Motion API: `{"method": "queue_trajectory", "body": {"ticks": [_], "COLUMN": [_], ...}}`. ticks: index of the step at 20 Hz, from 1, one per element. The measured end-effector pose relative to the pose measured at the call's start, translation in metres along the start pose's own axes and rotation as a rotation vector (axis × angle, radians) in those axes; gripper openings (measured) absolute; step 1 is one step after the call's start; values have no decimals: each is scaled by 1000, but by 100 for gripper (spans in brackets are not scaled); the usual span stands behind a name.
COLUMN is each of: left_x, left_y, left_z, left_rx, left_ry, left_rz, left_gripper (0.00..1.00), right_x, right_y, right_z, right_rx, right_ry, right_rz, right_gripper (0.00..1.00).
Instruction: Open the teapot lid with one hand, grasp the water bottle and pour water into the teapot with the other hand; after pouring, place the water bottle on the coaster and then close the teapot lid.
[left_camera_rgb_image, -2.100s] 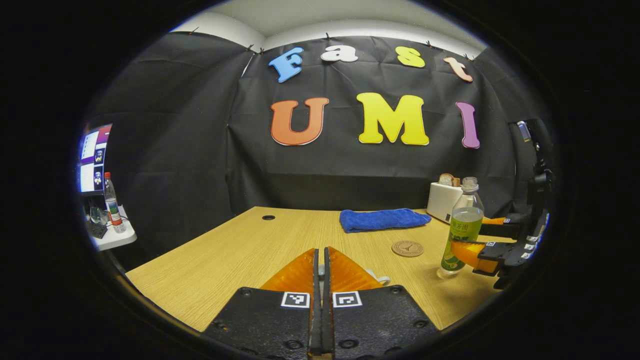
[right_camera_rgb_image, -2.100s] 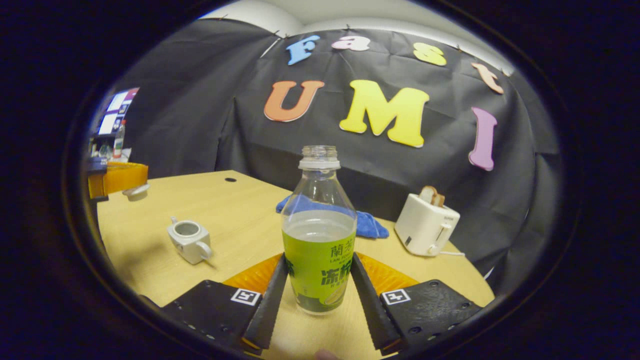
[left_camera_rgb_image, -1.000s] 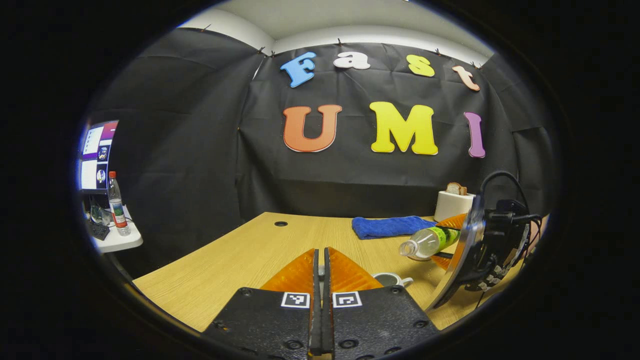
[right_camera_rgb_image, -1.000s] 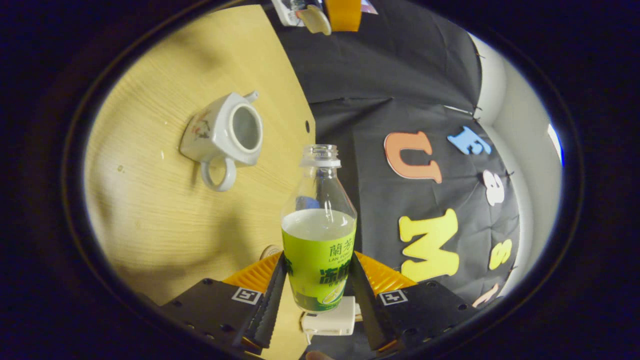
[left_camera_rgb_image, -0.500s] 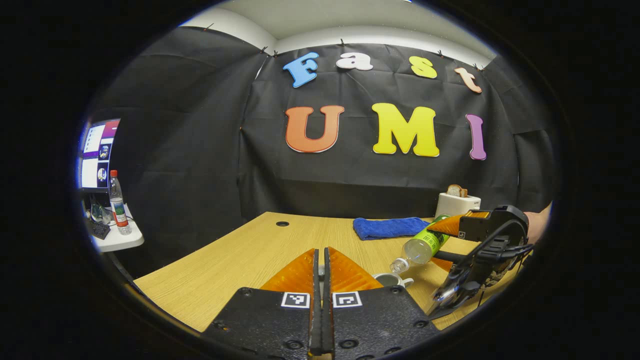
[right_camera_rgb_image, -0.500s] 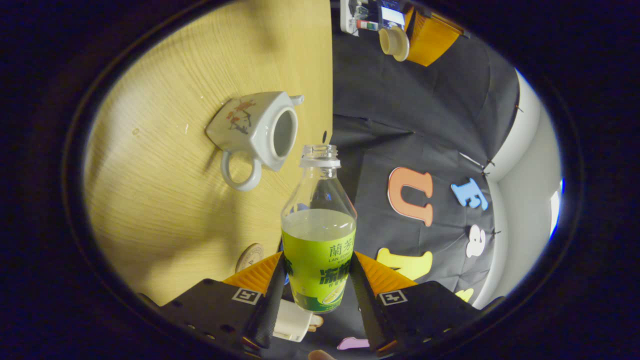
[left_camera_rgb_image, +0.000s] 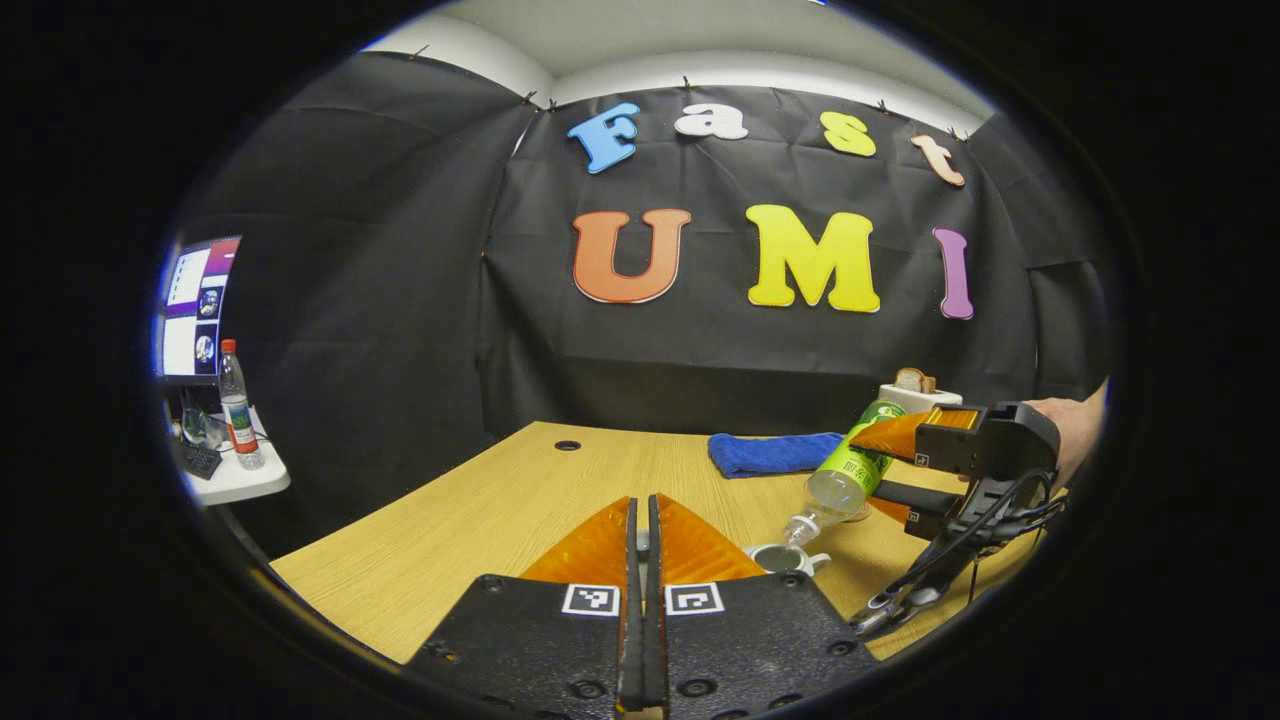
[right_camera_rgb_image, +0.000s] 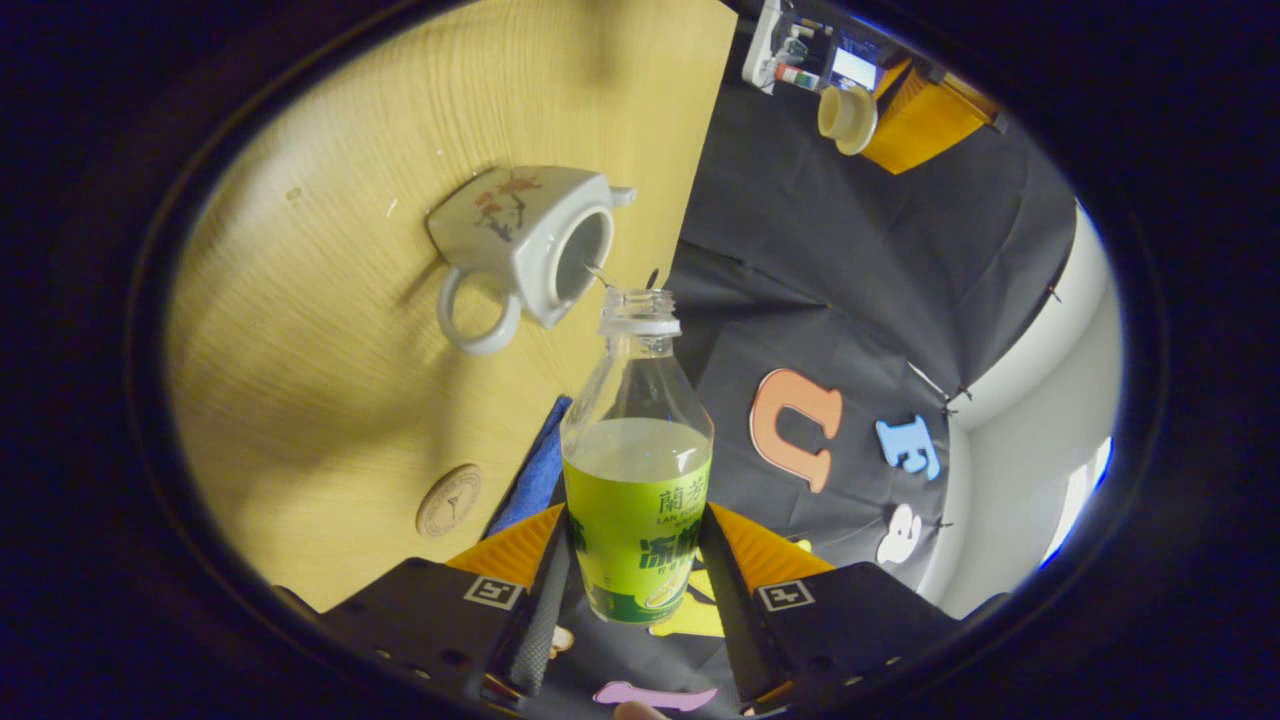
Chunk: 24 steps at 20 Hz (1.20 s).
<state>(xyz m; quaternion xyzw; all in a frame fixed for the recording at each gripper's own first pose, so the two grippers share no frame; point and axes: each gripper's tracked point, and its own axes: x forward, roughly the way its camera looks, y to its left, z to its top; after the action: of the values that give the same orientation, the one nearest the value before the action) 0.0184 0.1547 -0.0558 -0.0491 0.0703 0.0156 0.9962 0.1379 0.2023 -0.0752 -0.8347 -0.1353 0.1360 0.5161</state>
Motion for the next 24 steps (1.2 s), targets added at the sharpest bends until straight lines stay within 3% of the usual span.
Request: {"method": "queue_trajectory", "body": {"ticks": [11, 24], "left_x": [1, -1], "left_y": [1, 3], "left_z": [-3, -2], "left_rx": [7, 10], "left_ry": [14, 18], "left_rz": [-7, -7], "left_gripper": [2, 2], "right_x": [3, 0], "right_y": [-14, -26], "right_z": [2, 4], "right_rx": [-115, -161], "right_ry": [-10, -15], "right_rz": [-38, -48], "right_gripper": [70, 70]}}
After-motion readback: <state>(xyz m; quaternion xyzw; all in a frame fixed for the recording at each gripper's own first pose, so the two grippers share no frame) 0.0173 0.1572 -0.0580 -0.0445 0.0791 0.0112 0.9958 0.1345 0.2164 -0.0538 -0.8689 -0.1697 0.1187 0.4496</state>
